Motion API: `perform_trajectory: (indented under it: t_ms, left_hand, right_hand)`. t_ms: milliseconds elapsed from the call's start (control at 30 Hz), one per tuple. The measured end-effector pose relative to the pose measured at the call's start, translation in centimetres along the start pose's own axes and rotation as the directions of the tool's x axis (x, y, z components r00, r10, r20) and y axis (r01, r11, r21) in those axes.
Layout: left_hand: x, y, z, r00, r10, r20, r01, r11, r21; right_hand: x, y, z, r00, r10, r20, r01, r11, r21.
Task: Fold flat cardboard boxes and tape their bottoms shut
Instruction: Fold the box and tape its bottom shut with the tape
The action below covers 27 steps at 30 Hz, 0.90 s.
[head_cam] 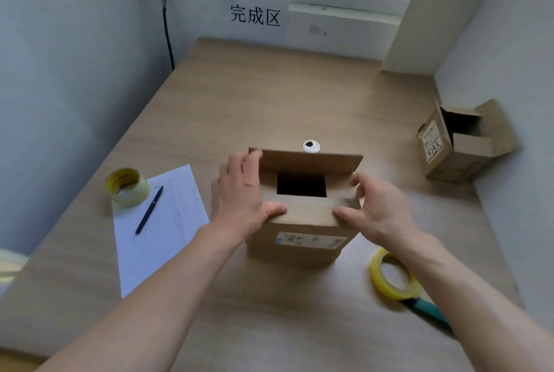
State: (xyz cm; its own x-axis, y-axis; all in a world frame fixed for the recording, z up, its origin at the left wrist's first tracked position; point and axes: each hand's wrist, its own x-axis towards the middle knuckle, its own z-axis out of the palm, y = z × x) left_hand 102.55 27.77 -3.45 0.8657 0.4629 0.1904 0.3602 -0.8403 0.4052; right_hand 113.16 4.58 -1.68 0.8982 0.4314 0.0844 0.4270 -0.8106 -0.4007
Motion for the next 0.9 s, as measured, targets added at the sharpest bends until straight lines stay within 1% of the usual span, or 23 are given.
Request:
perform_trajectory:
  t_ms: [33, 67, 133, 167, 233, 267, 333, 400, 467, 500, 533, 567, 600, 633, 667, 700, 733, 767, 800, 833, 867, 900]
  left_hand:
    - [0.0, -0.2, 0.2, 1.0, -0.024, 0.016, 0.025, 0.999, -0.043]
    - [0.1, -0.4, 0.3, 0.998, -0.034, 0.055, 0.041, 0.992, -0.123]
    - [0.4, -0.7, 0.2, 0.99, -0.005, 0.143, 0.052, 0.944, -0.325]
    - [0.4, -0.8, 0.3, 0.989, 0.038, 0.141, 0.023, 0.914, -0.405]
    - [0.0, -0.9, 0.5, 0.994, 0.095, 0.05, -0.061, 0.882, -0.468]
    - [-0.3, -1.0, 0.6, 0.996, 0.082, 0.027, -0.059, 0.873, -0.485]
    - [-0.7, -0.9, 1.1, 1.0, 0.006, 0.028, 0.009, 0.859, -0.511]
    - [-0.6, -0.1, 1.7, 0.999, -0.051, -0.008, 0.042, 0.899, -0.437]
    - [-0.3, 1.1, 2.3, 0.998, -0.05, -0.023, 0.043, 0.97, -0.237]
    - [-0.2, 1.6, 2.5, 0.999, -0.042, 0.009, 0.043, 0.991, -0.129]
    - [0.0, 1.8, 2.7, 0.998, -0.037, 0.048, 0.04, 0.998, -0.057]
    - [0.2, 1.9, 2.9, 0.996, -0.04, 0.082, 0.043, 0.999, -0.025]
    - [0.4, 1.7, 3.0, 0.993, -0.048, 0.105, 0.05, 0.999, -0.018]
    - [0.7, 1.5, 3.0, 0.992, -0.059, 0.116, 0.062, 0.998, -0.024]
    - [0.9, 1.3, 3.1, 0.991, -0.065, 0.113, 0.07, 0.997, -0.04]
    - [1.0, 1.1, 3.2, 0.993, -0.064, 0.103, 0.07, 0.996, -0.058]
    - [1.1, 1.0, 3.3, 0.995, -0.059, 0.085, 0.065, 0.995, -0.076]
    - [1.1, 0.9, 3.4, 0.996, -0.053, 0.071, 0.059, 0.994, -0.093]
    - [1.1, 0.8, 3.5, 0.997, -0.048, 0.061, 0.054, 0.992, -0.111]
    - [1.1, 0.6, 3.7, 0.997, -0.046, 0.054, 0.053, 0.991, -0.125]
    - [1.1, 0.5, 3.8, 0.998, -0.047, 0.05, 0.054, 0.989, -0.137]
    - [1.1, 0.3, 3.9, 0.998, -0.048, 0.05, 0.055, 0.988, -0.147]
  right_hand:
    - [0.1, 0.2, 0.4, 0.998, 0.014, -0.056, -0.015, 1.0, -0.014]
    - [0.2, 0.4, 0.7, 0.996, 0.048, -0.076, -0.045, 0.999, 0.029]
    - [0.4, 0.8, 1.1, 0.995, 0.099, -0.022, -0.093, 0.976, 0.198]
    - [0.5, 1.0, 1.4, 0.995, 0.094, 0.022, -0.096, 0.951, 0.295]
    - [0.4, 1.4, 2.3, 0.996, 0.011, 0.091, -0.051, 0.895, 0.443]
    - [0.4, 1.6, 2.7, 0.993, -0.03, 0.116, -0.03, 0.875, 0.484]
    - [-0.1, 1.8, 3.7, 0.992, -0.062, 0.114, -0.017, 0.808, 0.588]
    - [-0.8, 1.5, 4.7, 0.999, -0.02, 0.035, -0.01, 0.731, 0.683]
    - [-0.8, 0.9, 5.0, 1.0, 0.026, -0.017, -0.007, 0.708, 0.706]
    - [-0.6, 0.8, 4.9, 1.0, 0.021, -0.006, -0.01, 0.704, 0.71]
    - [-0.4, 1.0, 4.6, 0.999, -0.006, 0.037, -0.023, 0.693, 0.721]
    - [-0.4, 1.6, 4.2, 0.994, -0.032, 0.105, -0.057, 0.664, 0.745]
    - [-0.4, 2.4, 3.7, 0.987, -0.025, 0.156, -0.106, 0.627, 0.772]
    - [-0.8, 3.6, 3.1, 0.987, 0.019, 0.159, -0.139, 0.598, 0.789]
    - [-1.4, 5.1, 2.5, 0.989, 0.094, 0.114, -0.147, 0.616, 0.774]
    - [-2.3, 7.0, 1.9, 0.987, 0.15, 0.057, -0.147, 0.704, 0.694]
    - [-3.3, 8.9, 1.4, 0.989, 0.143, 0.044, -0.144, 0.838, 0.526]
    - [-4.5, 11.0, 1.3, 0.992, 0.073, 0.1, -0.1, 0.952, 0.289]
    - [-5.7, 12.9, 1.4, 0.973, -0.014, 0.229, 0.004, 0.999, 0.044]
    - [-6.9, 14.5, 1.8, 0.923, -0.054, 0.382, 0.119, 0.982, -0.147]
    - [-7.9, 15.8, 2.2, 0.866, -0.041, 0.499, 0.204, 0.939, -0.277]
    - [-8.7, 16.7, 2.7, 0.824, -0.004, 0.567, 0.252, 0.898, -0.36]
